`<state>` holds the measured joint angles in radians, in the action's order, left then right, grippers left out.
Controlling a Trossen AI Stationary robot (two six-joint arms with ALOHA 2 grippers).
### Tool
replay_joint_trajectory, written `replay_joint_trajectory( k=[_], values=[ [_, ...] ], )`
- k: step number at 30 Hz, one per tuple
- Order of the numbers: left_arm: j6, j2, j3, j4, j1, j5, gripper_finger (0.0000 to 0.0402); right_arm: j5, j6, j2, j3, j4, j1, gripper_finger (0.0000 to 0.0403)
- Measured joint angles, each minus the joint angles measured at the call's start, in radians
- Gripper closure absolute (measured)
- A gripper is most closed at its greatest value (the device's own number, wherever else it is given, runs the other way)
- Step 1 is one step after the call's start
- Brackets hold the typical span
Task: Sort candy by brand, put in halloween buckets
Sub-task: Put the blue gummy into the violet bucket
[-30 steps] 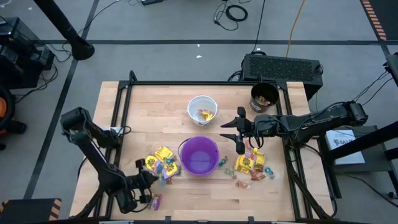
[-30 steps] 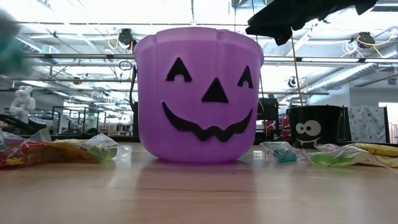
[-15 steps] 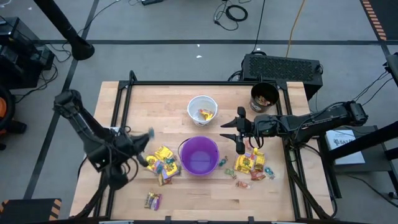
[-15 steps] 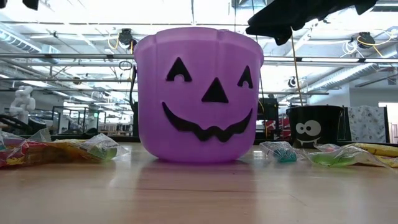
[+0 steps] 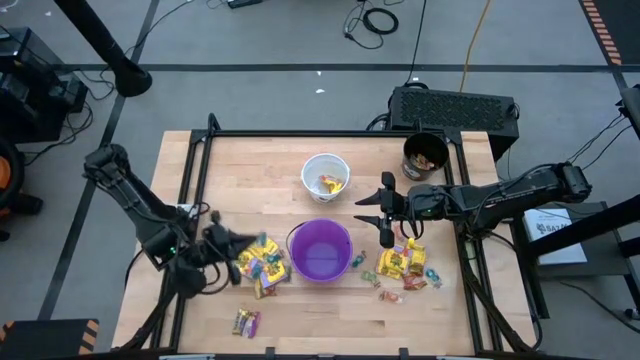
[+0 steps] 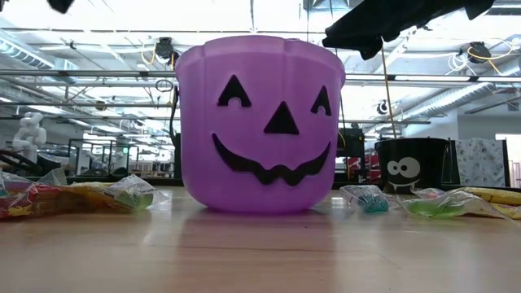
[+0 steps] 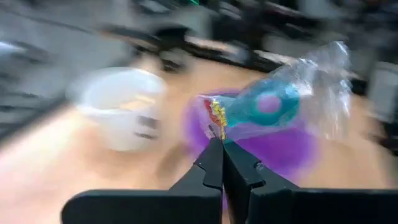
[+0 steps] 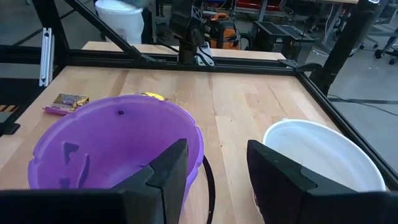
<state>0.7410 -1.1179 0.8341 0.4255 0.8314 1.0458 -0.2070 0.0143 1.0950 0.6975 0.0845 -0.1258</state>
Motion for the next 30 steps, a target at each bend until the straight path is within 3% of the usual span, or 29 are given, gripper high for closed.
replay_joint_trajectory(
  k=[5,8,12,14,22,30],
  values=[
    [-0.348,-0.013,0.000,-0.338,-0.043,-0.119,0.0401,0.000,0.000,0.000,0.000,0.000,0.000,0.0245],
    [-0.547,-0.013,0.000,-0.468,-0.108,-0.250,0.0401,0.000,0.000,0.000,0.000,0.000,0.000,0.0245],
    [-0.704,-0.013,0.001,-0.546,-0.213,-0.499,0.0401,0.000,0.000,0.000,0.000,0.000,0.000,0.0245],
    [-0.734,-0.013,0.001,-0.547,-0.258,-0.561,0.0402,0.000,0.000,0.000,0.000,-0.001,0.000,0.0245],
    [-0.696,-0.024,0.001,-0.577,-0.349,-0.600,0.0402,0.000,0.000,0.000,0.000,-0.085,0.000,0.0245],
    [-0.669,-0.153,0.001,-0.551,-0.405,-0.501,0.0400,-0.004,0.000,0.000,0.000,-0.121,0.000,0.0245]
  ],
)
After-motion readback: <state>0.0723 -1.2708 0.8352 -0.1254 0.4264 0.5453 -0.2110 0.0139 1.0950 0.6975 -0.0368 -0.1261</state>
